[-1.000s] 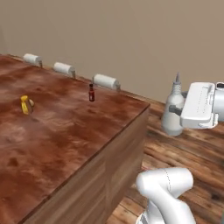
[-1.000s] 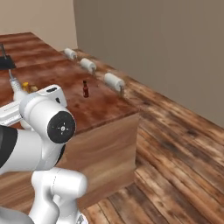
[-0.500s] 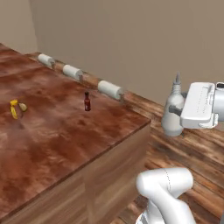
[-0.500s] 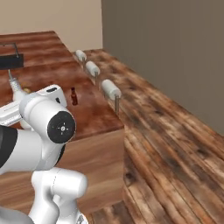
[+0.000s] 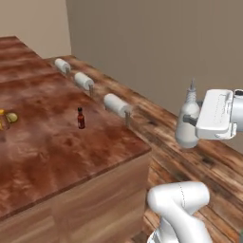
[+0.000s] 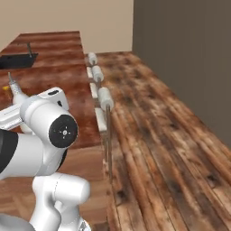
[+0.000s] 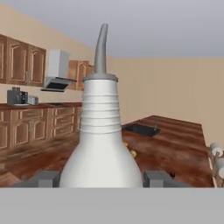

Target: Move the condiment bottle and oil and vinegar bottle from the cabinet to the dining counter.

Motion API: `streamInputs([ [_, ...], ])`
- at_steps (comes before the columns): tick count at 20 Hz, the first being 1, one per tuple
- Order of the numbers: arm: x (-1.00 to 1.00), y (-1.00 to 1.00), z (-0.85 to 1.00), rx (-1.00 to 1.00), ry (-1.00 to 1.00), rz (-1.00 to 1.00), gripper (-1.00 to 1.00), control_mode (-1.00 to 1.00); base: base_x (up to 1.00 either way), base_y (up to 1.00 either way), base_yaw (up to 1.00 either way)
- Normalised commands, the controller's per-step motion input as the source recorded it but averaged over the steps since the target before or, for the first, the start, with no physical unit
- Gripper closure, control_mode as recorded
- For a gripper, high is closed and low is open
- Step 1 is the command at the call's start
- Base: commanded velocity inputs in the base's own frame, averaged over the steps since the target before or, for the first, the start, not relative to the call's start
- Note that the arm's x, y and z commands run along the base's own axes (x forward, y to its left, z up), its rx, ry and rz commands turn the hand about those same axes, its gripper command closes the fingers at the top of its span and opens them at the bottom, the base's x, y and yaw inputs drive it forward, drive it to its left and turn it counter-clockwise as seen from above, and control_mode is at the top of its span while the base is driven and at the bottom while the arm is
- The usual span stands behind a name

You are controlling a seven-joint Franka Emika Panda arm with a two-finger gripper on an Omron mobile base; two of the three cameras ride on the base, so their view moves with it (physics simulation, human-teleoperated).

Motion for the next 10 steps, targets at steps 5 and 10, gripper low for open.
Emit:
streamInputs([
  [5, 0.00, 0.00, 0.00, 0.00, 0.00, 0.00, 1.00, 1.00, 0.32, -0.84, 0.35],
  [10, 0.00, 0.00, 0.00, 0.00, 0.00, 0.00, 1.00, 1.00, 0.32, -0.84, 0.36],
])
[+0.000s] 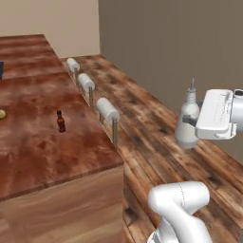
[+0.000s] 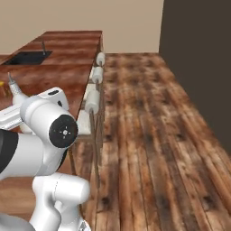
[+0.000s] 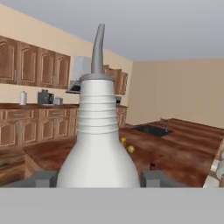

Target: Move the condiment bottle and oil and vinegar bottle from the cabinet to the dining counter.

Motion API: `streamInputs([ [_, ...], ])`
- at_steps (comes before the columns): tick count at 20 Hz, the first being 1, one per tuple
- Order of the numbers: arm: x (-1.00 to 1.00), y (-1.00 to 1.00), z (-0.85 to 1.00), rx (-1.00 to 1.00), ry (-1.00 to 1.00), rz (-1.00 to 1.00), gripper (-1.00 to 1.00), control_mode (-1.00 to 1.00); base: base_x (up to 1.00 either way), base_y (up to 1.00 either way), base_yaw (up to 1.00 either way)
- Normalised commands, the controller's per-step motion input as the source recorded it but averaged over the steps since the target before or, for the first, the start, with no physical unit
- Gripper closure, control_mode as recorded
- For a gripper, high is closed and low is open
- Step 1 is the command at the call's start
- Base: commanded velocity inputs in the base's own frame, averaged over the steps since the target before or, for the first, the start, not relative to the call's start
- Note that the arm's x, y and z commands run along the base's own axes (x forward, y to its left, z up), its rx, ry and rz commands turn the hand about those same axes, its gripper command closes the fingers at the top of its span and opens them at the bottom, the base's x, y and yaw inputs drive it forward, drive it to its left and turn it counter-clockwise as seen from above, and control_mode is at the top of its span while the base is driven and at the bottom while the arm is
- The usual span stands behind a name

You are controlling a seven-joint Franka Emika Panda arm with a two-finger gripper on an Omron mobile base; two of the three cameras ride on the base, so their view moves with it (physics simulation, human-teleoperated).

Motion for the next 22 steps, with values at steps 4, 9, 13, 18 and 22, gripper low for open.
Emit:
streamInputs([
  [4, 0.00, 0.00, 0.00, 0.00, 0.00, 0.00, 1.00, 1.00, 0.30, -0.83, 0.36],
  [9, 0.00, 0.00, 0.00, 0.00, 0.00, 0.00, 1.00, 1.00, 0.30, -0.83, 0.36],
  [13, 0.00, 0.00, 0.00, 0.00, 0.00, 0.00, 1.00, 1.00, 0.33, -0.82, 0.36],
  [18, 0.00, 0.00, 0.00, 0.00, 0.00, 0.00, 1.00, 1.00, 0.42, -0.73, 0.36],
  [22, 0.00, 0.00, 0.00, 0.00, 0.00, 0.00, 1.00, 1.00, 0.52, -0.62, 0.38],
])
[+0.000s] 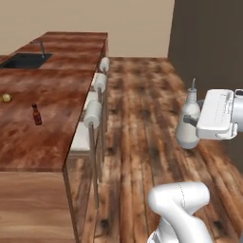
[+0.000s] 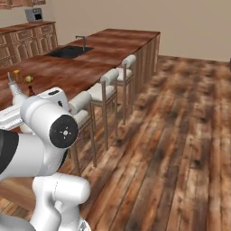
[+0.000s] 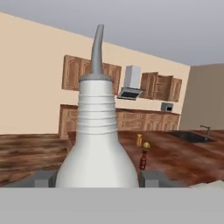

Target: Move the condiment bottle and oil and vinegar bottle from the cabinet to the dining counter.

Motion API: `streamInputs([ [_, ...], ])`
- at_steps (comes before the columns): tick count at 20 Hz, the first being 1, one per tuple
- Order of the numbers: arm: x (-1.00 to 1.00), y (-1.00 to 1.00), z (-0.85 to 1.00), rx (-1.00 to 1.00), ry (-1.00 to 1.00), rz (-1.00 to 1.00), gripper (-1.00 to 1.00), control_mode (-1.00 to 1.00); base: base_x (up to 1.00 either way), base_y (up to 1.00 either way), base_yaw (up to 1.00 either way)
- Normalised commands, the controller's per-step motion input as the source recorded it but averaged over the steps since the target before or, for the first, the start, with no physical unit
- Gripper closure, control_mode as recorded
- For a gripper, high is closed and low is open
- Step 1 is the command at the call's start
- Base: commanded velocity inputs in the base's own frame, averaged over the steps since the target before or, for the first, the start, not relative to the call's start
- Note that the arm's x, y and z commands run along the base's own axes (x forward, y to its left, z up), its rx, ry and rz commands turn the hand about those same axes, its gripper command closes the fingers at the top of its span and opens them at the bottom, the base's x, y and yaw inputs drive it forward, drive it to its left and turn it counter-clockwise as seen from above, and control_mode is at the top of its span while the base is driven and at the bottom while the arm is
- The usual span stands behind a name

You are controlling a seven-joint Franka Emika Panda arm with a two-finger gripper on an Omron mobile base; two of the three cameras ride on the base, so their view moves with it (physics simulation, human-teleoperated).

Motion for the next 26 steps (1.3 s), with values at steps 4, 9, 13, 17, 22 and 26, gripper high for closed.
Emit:
streamInputs([
  [4, 0.00, 0.00, 0.00, 0.00, 0.00, 0.00, 1.00, 1.00, 0.57, -0.57, 0.38],
  [9, 0.00, 0.00, 0.00, 0.00, 0.00, 0.00, 1.00, 1.00, 0.57, -0.55, 0.40],
  [13, 0.00, 0.00, 0.00, 0.00, 0.00, 0.00, 1.00, 1.00, 0.56, -0.56, 0.41],
  [17, 0.00, 0.00, 0.00, 0.00, 0.00, 0.00, 1.00, 1.00, 0.53, -0.59, 0.41],
  [22, 0.00, 0.00, 0.00, 0.00, 0.00, 0.00, 1.00, 1.00, 0.52, -0.64, 0.41],
  [26, 0.00, 0.00, 0.00, 0.00, 0.00, 0.00, 1.00, 1.00, 0.50, -0.64, 0.41],
])
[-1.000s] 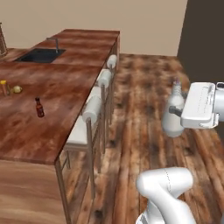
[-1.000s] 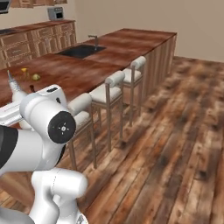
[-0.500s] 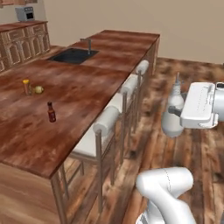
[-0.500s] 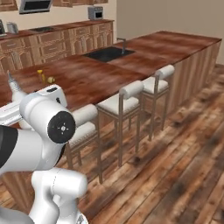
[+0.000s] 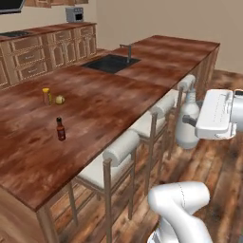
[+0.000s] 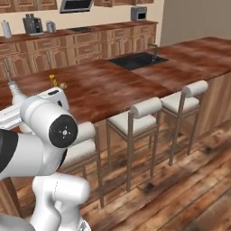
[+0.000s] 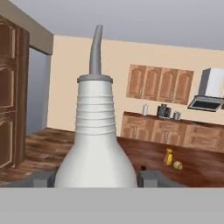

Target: Move the condiment bottle and oil and vinegar bottle from the cabinet to the dining counter.

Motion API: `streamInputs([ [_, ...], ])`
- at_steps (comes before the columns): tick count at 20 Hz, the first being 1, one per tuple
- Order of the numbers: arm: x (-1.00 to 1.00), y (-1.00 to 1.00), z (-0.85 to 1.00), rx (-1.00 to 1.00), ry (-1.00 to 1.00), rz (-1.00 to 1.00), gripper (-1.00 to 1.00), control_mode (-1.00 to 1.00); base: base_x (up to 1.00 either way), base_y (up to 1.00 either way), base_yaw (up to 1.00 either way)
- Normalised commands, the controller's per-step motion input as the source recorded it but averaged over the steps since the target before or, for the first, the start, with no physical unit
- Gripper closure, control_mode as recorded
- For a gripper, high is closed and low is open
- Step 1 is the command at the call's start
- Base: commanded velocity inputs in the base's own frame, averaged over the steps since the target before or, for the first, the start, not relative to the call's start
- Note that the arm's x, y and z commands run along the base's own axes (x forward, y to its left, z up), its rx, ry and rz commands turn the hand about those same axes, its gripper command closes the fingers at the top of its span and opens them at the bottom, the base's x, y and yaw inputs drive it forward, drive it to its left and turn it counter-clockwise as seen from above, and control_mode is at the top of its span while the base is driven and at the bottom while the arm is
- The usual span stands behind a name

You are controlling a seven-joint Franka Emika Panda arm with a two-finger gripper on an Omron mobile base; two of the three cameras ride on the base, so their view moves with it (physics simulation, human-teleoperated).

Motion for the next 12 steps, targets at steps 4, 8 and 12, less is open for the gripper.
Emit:
streamInputs([
  [4, 0.00, 0.00, 0.00, 0.00, 0.00, 0.00, 1.00, 1.00, 0.48, -0.65, 0.42],
  [8, 0.00, 0.00, 0.00, 0.00, 0.00, 0.00, 1.00, 1.00, 0.44, -0.66, 0.42],
  [12, 0.00, 0.00, 0.00, 0.00, 0.00, 0.00, 1.00, 1.00, 0.44, -0.60, 0.42],
])
